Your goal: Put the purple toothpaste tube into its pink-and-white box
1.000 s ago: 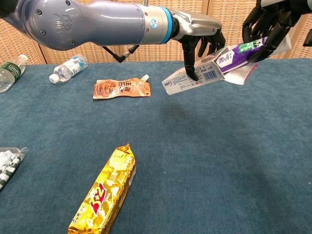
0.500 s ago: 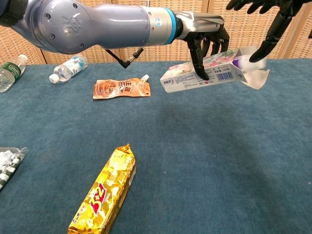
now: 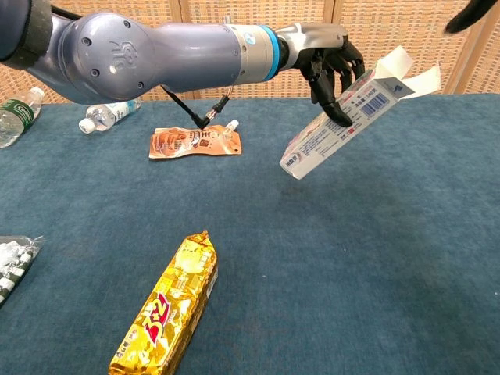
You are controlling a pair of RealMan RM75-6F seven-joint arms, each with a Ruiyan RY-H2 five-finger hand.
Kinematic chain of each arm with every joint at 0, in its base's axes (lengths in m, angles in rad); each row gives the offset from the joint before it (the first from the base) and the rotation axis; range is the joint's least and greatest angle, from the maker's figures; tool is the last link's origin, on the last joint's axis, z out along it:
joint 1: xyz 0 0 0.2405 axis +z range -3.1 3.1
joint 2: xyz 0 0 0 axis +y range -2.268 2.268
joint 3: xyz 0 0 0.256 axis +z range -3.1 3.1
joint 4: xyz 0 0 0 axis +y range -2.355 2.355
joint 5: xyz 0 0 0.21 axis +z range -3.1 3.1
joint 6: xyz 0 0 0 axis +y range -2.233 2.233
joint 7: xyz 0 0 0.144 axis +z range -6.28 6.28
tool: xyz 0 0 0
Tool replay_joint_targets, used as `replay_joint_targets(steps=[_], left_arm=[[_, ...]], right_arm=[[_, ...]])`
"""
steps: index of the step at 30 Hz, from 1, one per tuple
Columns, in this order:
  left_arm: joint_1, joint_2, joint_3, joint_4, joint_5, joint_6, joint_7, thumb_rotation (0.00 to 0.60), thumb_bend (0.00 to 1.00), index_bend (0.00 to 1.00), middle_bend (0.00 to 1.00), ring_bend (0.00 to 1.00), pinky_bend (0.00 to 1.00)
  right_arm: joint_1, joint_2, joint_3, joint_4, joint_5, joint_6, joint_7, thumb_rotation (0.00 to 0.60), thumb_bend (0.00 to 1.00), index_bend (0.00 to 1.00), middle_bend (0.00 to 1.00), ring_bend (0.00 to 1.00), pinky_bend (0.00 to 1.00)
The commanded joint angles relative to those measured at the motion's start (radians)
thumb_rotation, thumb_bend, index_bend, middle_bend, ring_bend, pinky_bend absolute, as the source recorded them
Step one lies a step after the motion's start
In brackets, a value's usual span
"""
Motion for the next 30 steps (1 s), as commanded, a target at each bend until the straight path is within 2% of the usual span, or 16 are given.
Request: replay_joint_targets(steps=[1,5,9,16,17,18,23,30], left_arm=[[0.037,0.007,-0.027,-0.012,0.036,0.002,-0.115,0.600,0.18,0.58,0.51,0.46,0.45],[0.066,0.045,-0.006,-0.013,0.111,0.015,-0.172,0.600,0.18,0.58,0.51,0.46,0.45],[0.097,0.097,0.048,-0.011,0.201,0.036,-0.189,0.600,0.18,0.58,0.51,0.46,0.45],[0.164,0.215,0.138,-0.065,0.275,0.044,-0.175,0.600,0.18,0.58,0.51,0.46,0.45],[0.176,0.234,0.173,-0.061,0.287,0.030,-0.139,0.600,0.18,0.58,0.51,0.46,0.45],[0.185,0.249,0.187,-0.074,0.284,0.022,-0.119,0.600,0.18,0.58,0.51,0.46,0.45],[0.177,0.293,0.230,-0.110,0.217,-0.076,0.016,0.600,0.18,0.58,0.51,0.46,0.45],[0.202,0.285,0.264,-0.140,0.086,-0.057,0.187,0.600,0.18,0.58,0.51,0.46,0.45]], right_arm=[[-0.058,0.065,-0.011,-0.008,-0.045,0.068,-0.007,0.600,0.00,0.00,0.00,0.00,0.00],[-0.128,0.120,-0.032,0.021,-0.063,0.035,0.065,0.600,0.00,0.00,0.00,0.00,0.00],[-0.199,0.128,-0.090,0.135,-0.139,-0.074,0.162,0.600,0.00,0.00,0.00,0.00,0.00],[-0.300,0.021,-0.164,0.444,-0.303,-0.210,0.363,0.600,0.00,0.00,0.00,0.00,0.00],[-0.320,-0.006,-0.181,0.499,-0.305,-0.233,0.394,0.600,0.00,0.00,0.00,0.00,0.00],[-0.333,-0.035,-0.187,0.550,-0.328,-0.244,0.428,0.600,0.00,0.00,0.00,0.00,0.00],[-0.376,-0.106,-0.208,0.668,-0.431,-0.249,0.505,0.600,0.00,0.00,0.00,0.00,0.00],[-0.418,-0.159,-0.216,0.736,-0.500,-0.239,0.557,0.600,0.00,0.00,0.00,0.00,0.00]])
